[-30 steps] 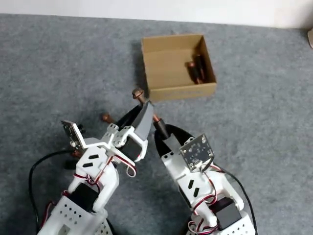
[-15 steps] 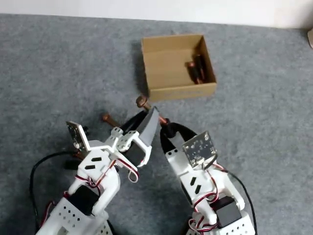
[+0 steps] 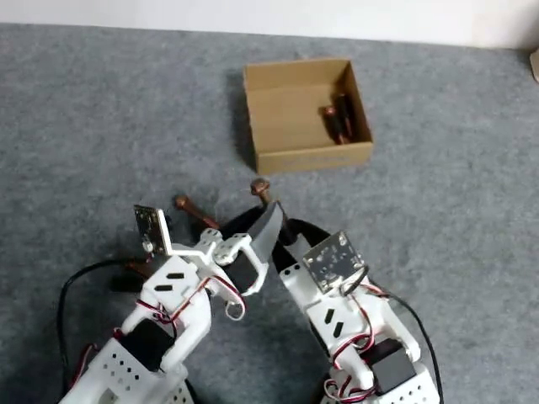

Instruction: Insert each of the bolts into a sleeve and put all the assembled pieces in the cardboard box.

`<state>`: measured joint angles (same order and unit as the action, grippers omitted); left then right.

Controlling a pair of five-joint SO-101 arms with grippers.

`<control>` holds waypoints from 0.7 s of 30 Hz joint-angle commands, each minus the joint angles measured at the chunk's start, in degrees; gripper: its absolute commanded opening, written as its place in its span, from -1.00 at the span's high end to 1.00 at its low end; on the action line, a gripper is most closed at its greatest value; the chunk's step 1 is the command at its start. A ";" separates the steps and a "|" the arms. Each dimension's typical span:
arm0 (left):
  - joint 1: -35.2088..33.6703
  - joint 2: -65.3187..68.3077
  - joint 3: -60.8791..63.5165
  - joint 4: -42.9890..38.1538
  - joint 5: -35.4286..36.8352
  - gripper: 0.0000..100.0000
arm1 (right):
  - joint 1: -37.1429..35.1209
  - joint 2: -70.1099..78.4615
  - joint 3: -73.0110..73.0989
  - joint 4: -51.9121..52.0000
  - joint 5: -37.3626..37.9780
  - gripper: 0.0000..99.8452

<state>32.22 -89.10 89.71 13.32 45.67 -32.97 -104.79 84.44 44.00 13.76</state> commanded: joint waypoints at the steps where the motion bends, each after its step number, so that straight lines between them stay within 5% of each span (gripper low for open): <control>1: 0.66 -0.13 -2.77 0.09 -2.46 0.98 | -1.01 -0.57 -3.21 -0.40 1.23 0.99; 11: 3.91 -0.57 -1.19 1.32 -10.02 0.94 | -0.92 -0.57 -3.12 -0.22 1.23 0.99; 17: 4.09 -0.22 -2.51 8.62 -13.63 0.33 | -0.92 -0.57 -2.68 -0.04 1.23 0.99; 21: 3.74 -0.22 -6.02 14.24 -13.54 0.24 | -0.92 -0.57 -2.68 0.04 1.23 0.99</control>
<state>34.86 -89.19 88.04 24.40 32.57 -33.23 -104.79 84.44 44.09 14.46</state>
